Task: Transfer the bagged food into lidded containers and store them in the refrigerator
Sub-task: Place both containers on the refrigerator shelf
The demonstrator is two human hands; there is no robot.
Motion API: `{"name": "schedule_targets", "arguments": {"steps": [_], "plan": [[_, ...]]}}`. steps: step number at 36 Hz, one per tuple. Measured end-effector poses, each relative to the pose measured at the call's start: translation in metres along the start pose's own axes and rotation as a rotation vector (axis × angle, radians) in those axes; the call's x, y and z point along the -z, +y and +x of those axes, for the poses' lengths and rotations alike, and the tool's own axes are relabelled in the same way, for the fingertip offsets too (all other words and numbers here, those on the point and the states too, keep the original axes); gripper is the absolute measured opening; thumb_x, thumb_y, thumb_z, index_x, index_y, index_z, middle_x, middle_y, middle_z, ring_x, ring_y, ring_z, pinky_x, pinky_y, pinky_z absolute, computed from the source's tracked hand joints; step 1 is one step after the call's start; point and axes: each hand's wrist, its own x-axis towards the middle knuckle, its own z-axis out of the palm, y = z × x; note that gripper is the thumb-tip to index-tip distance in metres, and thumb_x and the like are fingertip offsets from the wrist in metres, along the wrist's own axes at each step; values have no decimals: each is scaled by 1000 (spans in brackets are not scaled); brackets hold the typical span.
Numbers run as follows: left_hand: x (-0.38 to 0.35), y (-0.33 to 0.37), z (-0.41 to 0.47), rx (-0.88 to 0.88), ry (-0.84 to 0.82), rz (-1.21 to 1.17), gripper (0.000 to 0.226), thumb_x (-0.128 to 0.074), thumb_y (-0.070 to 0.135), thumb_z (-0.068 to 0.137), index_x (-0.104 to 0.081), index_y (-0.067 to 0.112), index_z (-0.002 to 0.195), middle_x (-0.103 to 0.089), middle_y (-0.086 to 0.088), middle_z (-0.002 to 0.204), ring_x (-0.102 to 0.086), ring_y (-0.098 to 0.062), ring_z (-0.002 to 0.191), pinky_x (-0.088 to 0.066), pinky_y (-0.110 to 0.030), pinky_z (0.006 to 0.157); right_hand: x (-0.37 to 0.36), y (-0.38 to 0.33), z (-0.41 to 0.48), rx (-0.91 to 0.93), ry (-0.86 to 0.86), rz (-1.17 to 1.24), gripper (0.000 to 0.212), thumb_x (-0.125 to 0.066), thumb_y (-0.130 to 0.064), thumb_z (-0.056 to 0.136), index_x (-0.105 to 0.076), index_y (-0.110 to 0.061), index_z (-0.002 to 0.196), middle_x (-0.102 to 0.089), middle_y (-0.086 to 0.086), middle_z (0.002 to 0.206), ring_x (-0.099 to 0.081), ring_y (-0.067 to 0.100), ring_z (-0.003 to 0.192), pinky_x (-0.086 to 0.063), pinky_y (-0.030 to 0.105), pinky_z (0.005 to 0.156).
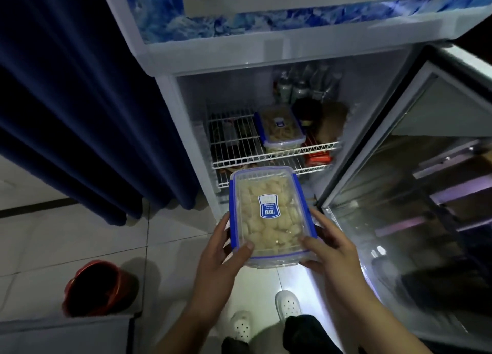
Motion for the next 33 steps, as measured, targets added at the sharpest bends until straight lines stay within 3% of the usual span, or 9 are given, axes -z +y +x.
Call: {"name": "schedule_targets", "arguments": {"steps": [6, 11, 14, 17, 21, 25, 29, 30, 33], "plan": [[-31, -8, 25, -44, 171, -6, 53, -74, 34, 85, -53, 63, 124, -67, 19, 125, -66, -6, 110, -58, -19, 72, 11, -7, 56, -58, -122, -14, 55, -67, 0, 85, -68, -43, 119, -75, -3, 109, -74, 18, 92, -57, 26, 65], [-45, -13, 58, -102, 244, -28, 49, -74, 28, 89, -57, 53, 127, -70, 8, 122, -71, -16, 107, -58, -21, 75, 12, -3, 104, -56, -214, -82, 50, -64, -4, 90, -67, -41, 123, -74, -9, 110, -73, 15, 92, -55, 23, 66], [-46, -14, 84, -59, 297, -86, 49, -72, 21, 89, -56, 44, 129, -72, 7, 120, -72, -18, 105, -60, -25, 72, 7, -1, 132, -31, -273, -155, 44, -67, -13, 92, -66, -45, 123, -75, -14, 105, -68, 12, 89, -52, 29, 72], [-40, -13, 112, -8, 315, -161, 53, -71, 16, 92, -52, 33, 138, -72, 6, 119, -72, -21, 105, -60, -29, 73, 1, -4, 161, -7, -361, -239, 50, -77, -28, 86, -60, -48, 129, -69, -15, 124, -67, 11, 108, -55, 31, 85], [-25, -13, 154, 33, 340, -225, 52, -73, 17, 88, -55, 34, 134, -74, 4, 115, -73, -19, 102, -60, -28, 70, -7, -3, 200, 72, -491, -447, 75, -86, -26, 76, -51, -47, 138, -56, -18, 140, -52, 1, 126, -45, 25, 102], [-9, -21, 192, 54, 336, -276, 51, -72, 11, 89, -57, 32, 133, -75, 4, 111, -74, -18, 98, -61, -30, 66, -18, 14, 232, 149, -497, -551, 74, -81, -11, 80, -50, -38, 142, -47, -6, 148, -48, 8, 129, -48, 11, 87], [4, -32, 215, 71, 312, -240, 52, -70, 10, 91, -57, 31, 136, -75, 7, 112, -73, -17, 100, -61, -31, 68, -25, 36, 252, 198, -456, -612, 70, -79, -7, 82, -53, -41, 137, -49, 1, 144, -51, 15, 128, -50, 31, 101], [7, -34, 220, 73, 310, -221, 53, -70, 11, 90, -56, 32, 137, -74, 7, 114, -73, -17, 102, -61, -31, 70, -26, 41, 254, 228, -446, -642, 69, -79, -10, 83, -52, -48, 134, -48, 0, 144, -49, 15, 130, -47, 30, 104], [15, -40, 232, 61, 288, -187, 54, -69, 13, 92, -54, 32, 140, -72, 7, 119, -71, -19, 107, -61, -35, 76, -29, 48, 262, 376, -407, -767, 66, -79, -16, 84, -50, -58, 126, -28, -5, 158, -31, 6, 142, -34, 9, 105]]}}
